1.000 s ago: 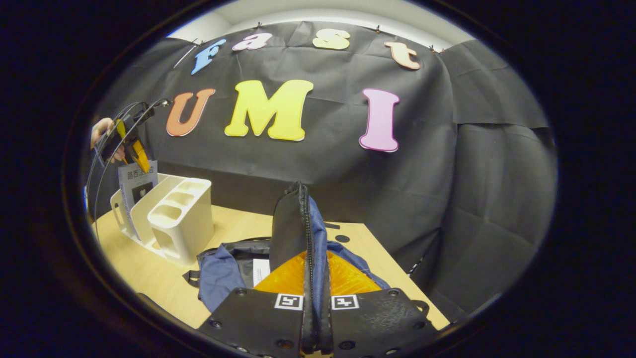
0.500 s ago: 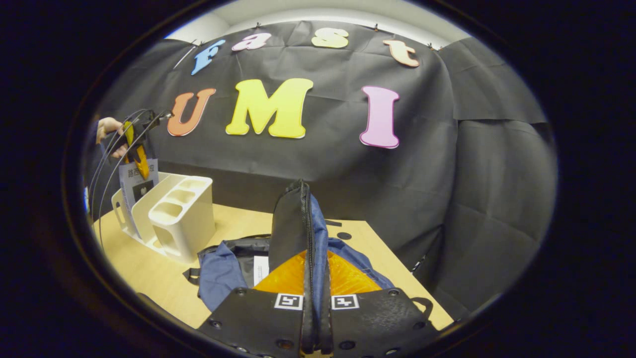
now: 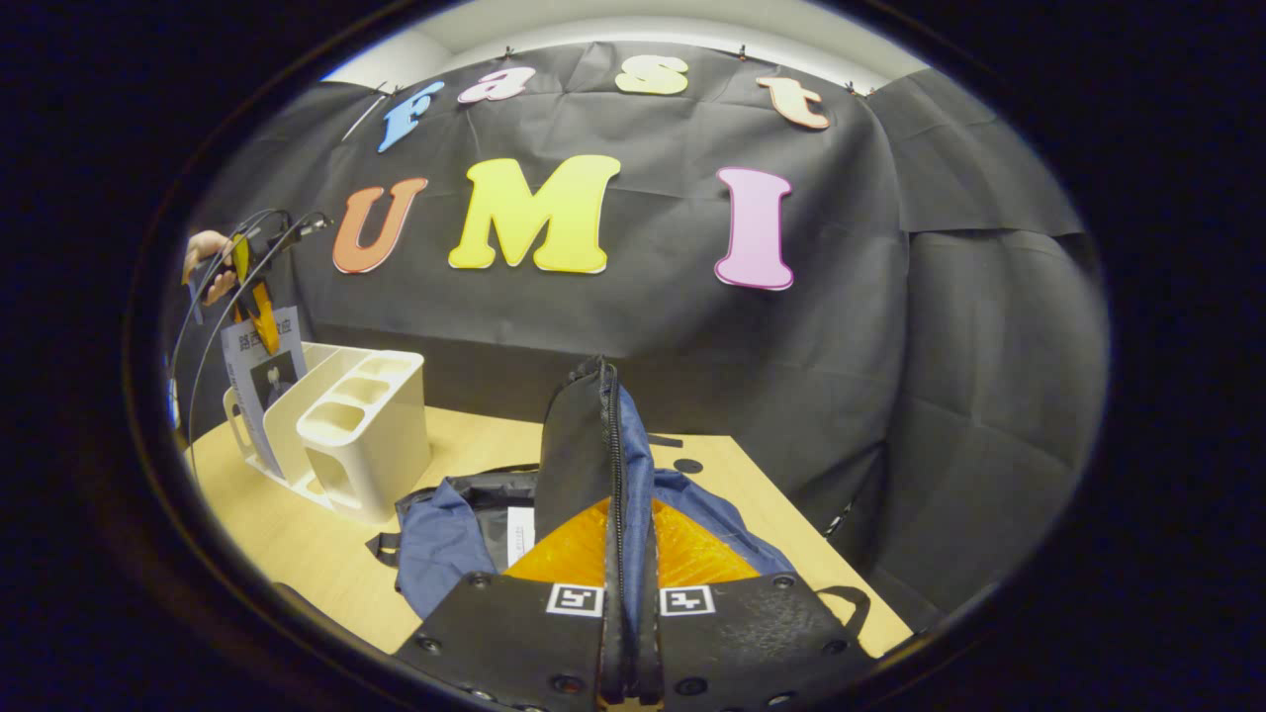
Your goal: Open the schoolbag, grab two books from the bookshelf and put them into the schoolbag.
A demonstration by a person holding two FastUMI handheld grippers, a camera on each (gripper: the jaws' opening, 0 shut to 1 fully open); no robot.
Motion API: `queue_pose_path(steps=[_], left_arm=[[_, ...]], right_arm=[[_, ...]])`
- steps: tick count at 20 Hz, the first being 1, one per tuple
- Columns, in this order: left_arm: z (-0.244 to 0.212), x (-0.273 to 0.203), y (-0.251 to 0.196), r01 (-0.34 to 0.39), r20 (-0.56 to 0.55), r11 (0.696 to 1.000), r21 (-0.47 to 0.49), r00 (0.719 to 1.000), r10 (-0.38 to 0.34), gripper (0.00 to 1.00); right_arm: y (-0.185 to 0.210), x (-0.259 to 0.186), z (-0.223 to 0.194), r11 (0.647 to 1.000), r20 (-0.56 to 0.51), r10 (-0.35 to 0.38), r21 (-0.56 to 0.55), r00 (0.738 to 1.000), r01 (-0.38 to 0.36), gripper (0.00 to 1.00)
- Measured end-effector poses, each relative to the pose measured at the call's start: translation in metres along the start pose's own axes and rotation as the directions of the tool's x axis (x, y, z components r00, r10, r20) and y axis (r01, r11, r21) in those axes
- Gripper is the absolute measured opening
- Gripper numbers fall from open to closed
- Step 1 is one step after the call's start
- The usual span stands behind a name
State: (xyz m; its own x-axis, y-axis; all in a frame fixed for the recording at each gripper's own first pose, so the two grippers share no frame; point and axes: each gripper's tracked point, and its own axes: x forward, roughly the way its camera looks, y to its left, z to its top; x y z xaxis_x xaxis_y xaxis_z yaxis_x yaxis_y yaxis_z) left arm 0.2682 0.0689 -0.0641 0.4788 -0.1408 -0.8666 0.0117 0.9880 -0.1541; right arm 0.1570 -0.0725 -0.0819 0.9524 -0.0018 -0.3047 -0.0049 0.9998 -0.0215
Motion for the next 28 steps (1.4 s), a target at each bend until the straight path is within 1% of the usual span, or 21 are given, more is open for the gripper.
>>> queue_pose_path(steps=[4, 6, 12, 15, 19, 21, 23, 25, 28], left_arm=[[-0.024, -0.036, -0.015, 0.068, 0.060, 0.997, 0.023, 0.996, -0.069, 0.43], [-0.042, -0.048, -0.015, 0.065, 0.079, 0.997, 0.040, 0.995, -0.068, 0.43], [-0.093, -0.080, -0.014, 0.089, 0.127, 0.993, 0.074, 0.987, -0.098, 0.43], [-0.119, -0.081, -0.013, 0.098, 0.139, 0.993, 0.064, 0.985, -0.106, 0.43], [-0.140, -0.087, -0.015, 0.135, 0.181, 0.990, 0.039, 0.973, -0.140, 0.43], [-0.149, -0.088, -0.013, 0.156, 0.199, 0.988, -0.005, 0.968, -0.152, 0.43], [-0.160, -0.092, -0.019, 0.212, 0.207, 0.976, -0.042, 0.958, -0.199, 0.43], [-0.167, -0.096, -0.031, 0.275, 0.209, 0.957, -0.088, 0.945, -0.252, 0.43], [-0.177, -0.102, -0.054, 0.360, 0.215, 0.926, -0.111, 0.919, -0.331, 0.43]], right_arm=[[0.007, 0.003, -0.003, 1.000, -0.001, 0.000, -0.011, 1.000, 0.000, 0.06], [0.011, 0.004, -0.003, 1.000, -0.002, 0.003, -0.012, 1.000, -0.003, 0.06], [0.014, 0.008, -0.004, 1.000, 0.000, 0.007, -0.007, 1.000, -0.007, 0.06], [0.012, 0.009, -0.009, 1.000, -0.014, -0.004, -0.003, 1.000, 0.003, 0.06], [0.014, 0.009, -0.010, 1.000, -0.015, -0.009, -0.016, 1.000, 0.008, 0.06], [0.015, 0.009, -0.009, 1.000, -0.014, -0.009, -0.023, 1.000, 0.009, 0.06], [0.014, 0.008, -0.011, 1.000, -0.013, -0.010, -0.027, 1.000, 0.009, 0.06], [0.014, 0.008, -0.009, 1.000, -0.013, -0.009, -0.027, 1.000, 0.009, 0.06], [0.015, 0.007, -0.009, 1.000, -0.009, -0.006, -0.029, 1.000, 0.006, 0.06]])
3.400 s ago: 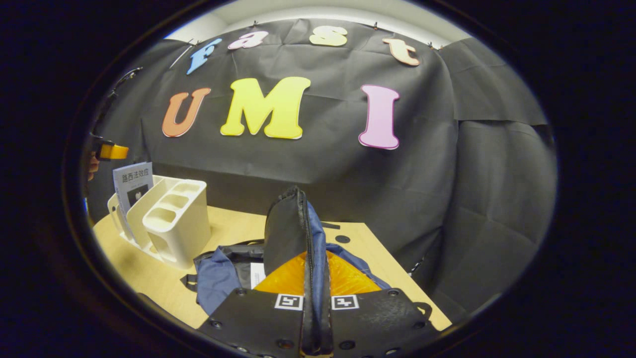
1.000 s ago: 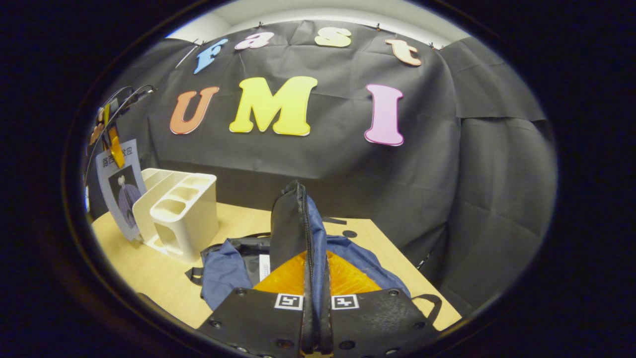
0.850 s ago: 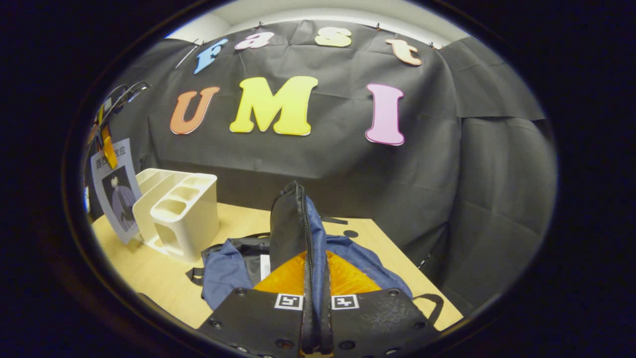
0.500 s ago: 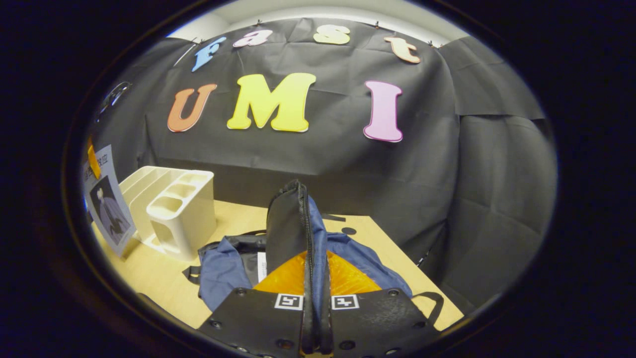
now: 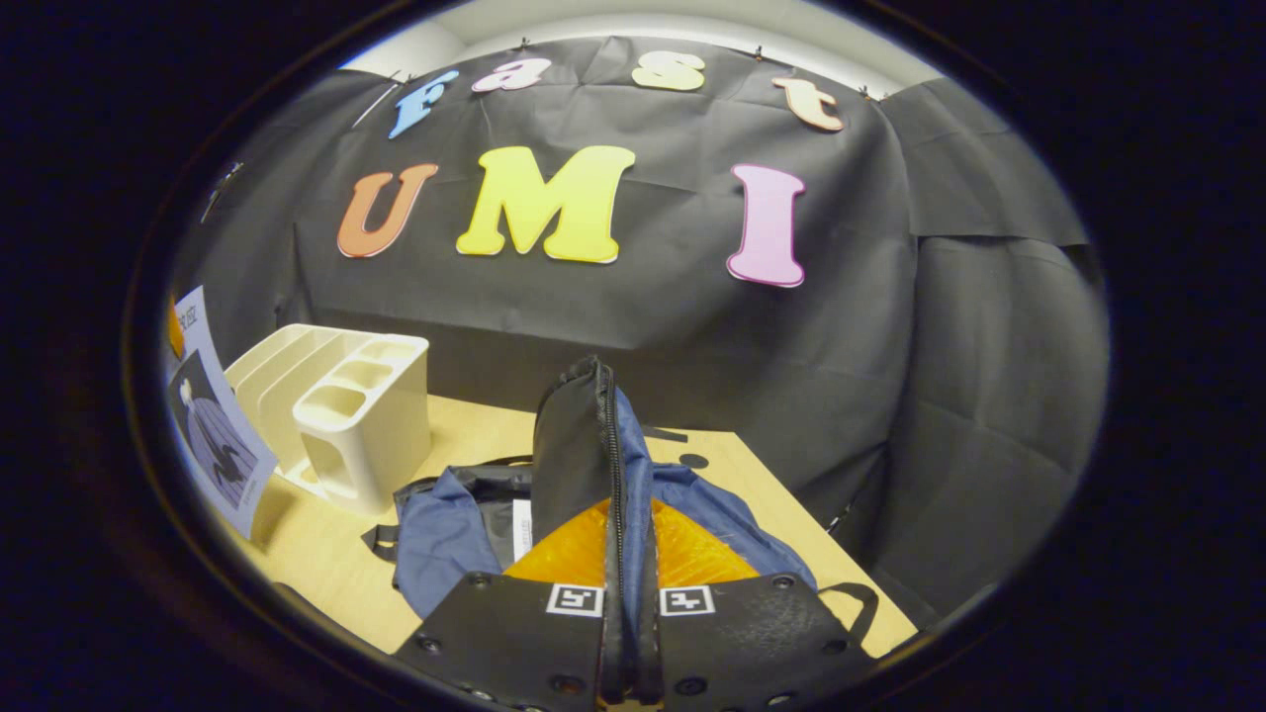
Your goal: Open the schoolbag, grab two books from the bookshelf and put them into the schoolbag.
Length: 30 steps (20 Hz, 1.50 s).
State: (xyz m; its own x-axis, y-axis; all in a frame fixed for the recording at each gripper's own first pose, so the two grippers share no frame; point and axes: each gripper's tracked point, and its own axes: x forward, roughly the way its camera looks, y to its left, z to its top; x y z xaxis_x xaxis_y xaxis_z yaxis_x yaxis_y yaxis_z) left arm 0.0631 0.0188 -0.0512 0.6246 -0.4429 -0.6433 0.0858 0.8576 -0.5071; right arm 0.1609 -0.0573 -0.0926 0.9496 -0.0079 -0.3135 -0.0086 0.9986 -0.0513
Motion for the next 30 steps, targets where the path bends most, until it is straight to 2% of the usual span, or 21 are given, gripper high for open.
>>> queue_pose_path(steps=[4, 7, 11, 13, 15, 18, 22, 26, 30], left_arm=[[-0.012, 0.008, -0.048, 0.108, 0.006, 0.993, 0.042, 0.994, -0.108, 0.43], [-0.021, 0.027, -0.092, 0.221, -0.026, 0.973, 0.066, 0.975, -0.220, 0.43], [-0.027, 0.054, -0.128, 0.320, -0.059, 0.947, 0.030, 0.946, -0.317, 0.43], [-0.021, 0.067, -0.137, 0.353, -0.041, 0.936, -0.002, 0.935, -0.353, 0.43], [-0.013, 0.085, -0.140, 0.367, -0.006, 0.929, -0.039, 0.930, -0.367, 0.43], [0.000, 0.104, -0.148, 0.376, 0.016, 0.917, -0.134, 0.926, -0.377, 0.43], [0.008, 0.134, -0.155, 0.380, 0.049, 0.893, -0.242, 0.924, -0.379, 0.43], [0.009, 0.164, -0.181, 0.411, 0.056, 0.864, -0.290, 0.909, -0.413, 0.43], [-0.005, 0.197, -0.194, 0.386, 0.026, 0.869, -0.309, 0.917, -0.398, 0.43]], right_arm=[[-0.002, -0.002, 0.001, 1.000, 0.002, -0.006, -0.022, 1.000, 0.006, 0.06], [-0.005, -0.005, 0.004, 0.999, 0.010, -0.015, -0.035, 1.000, 0.015, 0.06], [-0.010, -0.008, 0.008, 0.998, 0.015, -0.018, -0.052, 1.000, 0.019, 0.06], [-0.009, -0.008, 0.012, 0.999, 0.010, 0.000, -0.047, 1.000, 0.001, 0.06], [-0.006, -0.009, 0.023, 0.999, 0.011, 0.036, -0.035, 0.999, -0.036, 0.06], [-0.013, -0.007, 0.043, 0.999, 0.036, 0.048, -0.025, 0.998, -0.047, 0.06], [-0.017, -0.002, 0.051, 0.998, 0.033, 0.064, -0.025, 0.997, -0.063, 0.06], [-0.017, -0.007, 0.066, 0.996, 0.056, 0.084, -0.037, 0.995, -0.083, 0.06], [-0.019, -0.011, 0.080, 0.995, 0.093, 0.101, -0.022, 0.991, -0.100, 0.06]])
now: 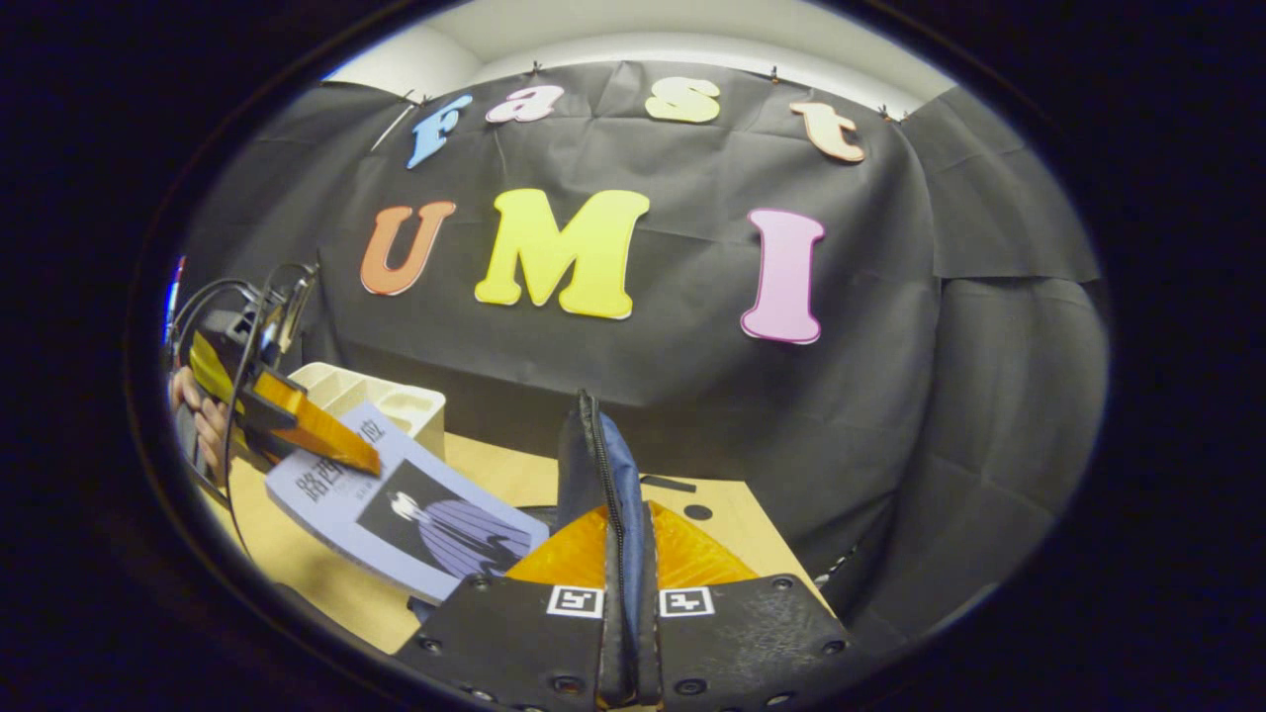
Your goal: Open the schoolbag, grab two books from the bookshelf and put them into the schoolbag.
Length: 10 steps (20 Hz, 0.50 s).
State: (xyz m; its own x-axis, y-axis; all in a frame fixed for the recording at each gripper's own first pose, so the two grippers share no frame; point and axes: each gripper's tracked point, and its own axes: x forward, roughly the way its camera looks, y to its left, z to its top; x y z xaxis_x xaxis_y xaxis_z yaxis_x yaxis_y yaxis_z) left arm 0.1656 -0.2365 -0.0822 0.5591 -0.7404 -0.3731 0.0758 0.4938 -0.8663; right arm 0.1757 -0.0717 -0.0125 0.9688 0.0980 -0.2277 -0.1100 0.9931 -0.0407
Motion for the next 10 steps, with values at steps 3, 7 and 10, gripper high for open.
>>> queue_pose_path(steps=[3, 7, 10], left_arm=[[0.003, 0.019, -0.002, -0.055, 0.044, 0.993, 0.103, 0.998, 0.051, 0.43], [-0.009, 0.037, -0.005, -0.102, 0.079, 0.978, 0.182, 0.993, 0.088, 0.43], [-0.029, 0.056, -0.009, -0.093, 0.080, 0.978, 0.184, 0.994, 0.080, 0.44]], right_arm=[[0.001, -0.001, 0.003, 1.000, 0.010, 0.017, 0.007, 1.000, -0.017, 0.06], [0.004, -0.001, 0.007, 0.999, 0.025, 0.042, 0.012, 0.999, -0.042, 0.06], [0.007, -0.001, 0.018, 0.998, 0.052, 0.055, 0.007, 0.997, -0.055, 0.06]])
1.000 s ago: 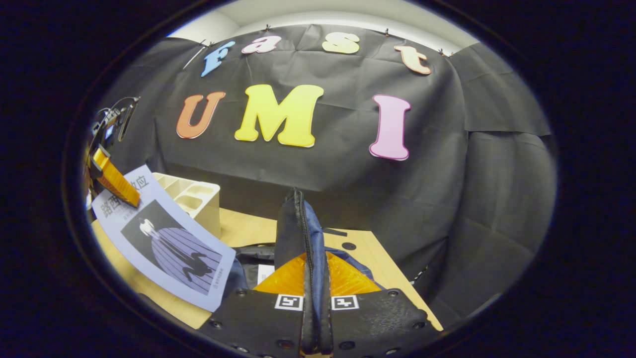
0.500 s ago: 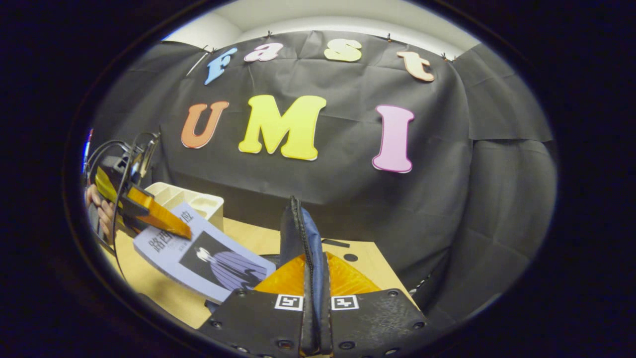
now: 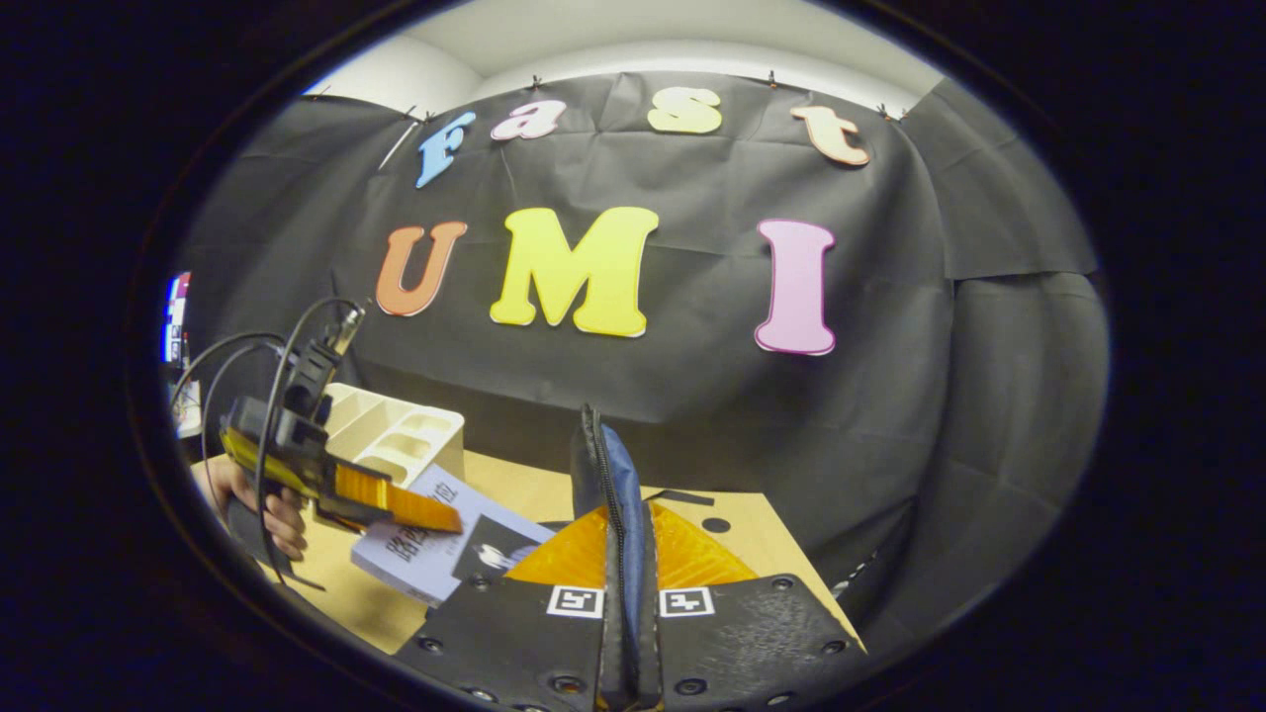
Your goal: Open the schoolbag, grab two books from the bookshelf and put them into the schoolbag.
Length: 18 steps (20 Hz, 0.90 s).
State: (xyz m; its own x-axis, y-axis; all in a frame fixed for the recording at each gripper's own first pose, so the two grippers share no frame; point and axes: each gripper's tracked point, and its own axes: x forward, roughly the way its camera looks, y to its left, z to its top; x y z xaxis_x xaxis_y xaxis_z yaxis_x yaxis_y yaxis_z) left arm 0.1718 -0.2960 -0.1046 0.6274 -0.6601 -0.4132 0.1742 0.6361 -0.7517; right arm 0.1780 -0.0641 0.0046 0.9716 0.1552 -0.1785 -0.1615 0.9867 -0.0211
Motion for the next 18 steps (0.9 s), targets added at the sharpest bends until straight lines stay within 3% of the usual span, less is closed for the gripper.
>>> queue_pose_path(steps=[6, 10, 16, 18], left_arm=[[-0.015, 0.032, -0.019, 0.019, 0.057, 1.000, -0.018, 0.998, -0.018, 0.45], [-0.032, 0.063, -0.035, 0.053, 0.081, 0.996, -0.072, 0.996, -0.047, 0.46], [-0.045, 0.097, -0.054, 0.069, 0.151, 0.992, -0.104, 0.987, -0.053, 0.46], [-0.044, 0.102, -0.049, 0.040, 0.188, 0.995, -0.089, 0.982, -0.023, 0.49]], right_arm=[[0.007, 0.000, 0.017, 0.999, 0.032, 0.026, -0.028, 0.999, -0.025, 0.08], [0.008, -0.004, 0.018, 0.996, 0.046, 0.046, 0.075, 0.998, -0.049, 0.08], [-0.007, -0.010, 0.013, 0.994, 0.051, 0.029, 0.107, 0.998, -0.035, 0.08], [-0.011, -0.012, 0.005, 0.993, 0.031, 0.022, 0.117, 0.999, -0.025, 0.06]])
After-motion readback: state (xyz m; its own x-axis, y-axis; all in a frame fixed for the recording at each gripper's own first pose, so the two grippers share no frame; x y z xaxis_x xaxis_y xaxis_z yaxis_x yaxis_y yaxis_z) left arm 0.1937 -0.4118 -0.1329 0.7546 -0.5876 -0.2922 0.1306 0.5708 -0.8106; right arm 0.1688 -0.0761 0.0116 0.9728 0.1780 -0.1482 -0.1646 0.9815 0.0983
